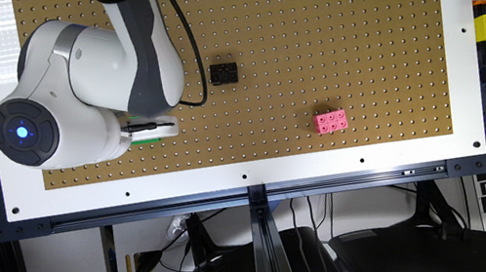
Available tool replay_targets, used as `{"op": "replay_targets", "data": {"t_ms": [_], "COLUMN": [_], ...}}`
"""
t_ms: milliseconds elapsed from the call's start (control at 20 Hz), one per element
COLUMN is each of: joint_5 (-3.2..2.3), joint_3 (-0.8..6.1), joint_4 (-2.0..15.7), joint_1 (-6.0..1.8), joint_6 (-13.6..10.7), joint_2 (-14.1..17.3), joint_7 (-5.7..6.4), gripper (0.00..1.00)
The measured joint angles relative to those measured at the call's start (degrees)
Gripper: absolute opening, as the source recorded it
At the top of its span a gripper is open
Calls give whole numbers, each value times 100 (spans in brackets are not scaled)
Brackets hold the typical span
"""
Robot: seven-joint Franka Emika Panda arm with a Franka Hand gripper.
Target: Pick up green block.
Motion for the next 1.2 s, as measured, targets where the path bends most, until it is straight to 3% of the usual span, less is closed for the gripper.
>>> {"op": "replay_targets", "data": {"t_ms": [500,850,1200], "joint_5": [0,0,0], "joint_3": [19,69,75], "joint_4": [11,333,358], "joint_1": [0,6,6], "joint_6": [82,85,86], "joint_2": [104,303,320], "joint_7": [4,30,32], "gripper": [100,100,100]}}
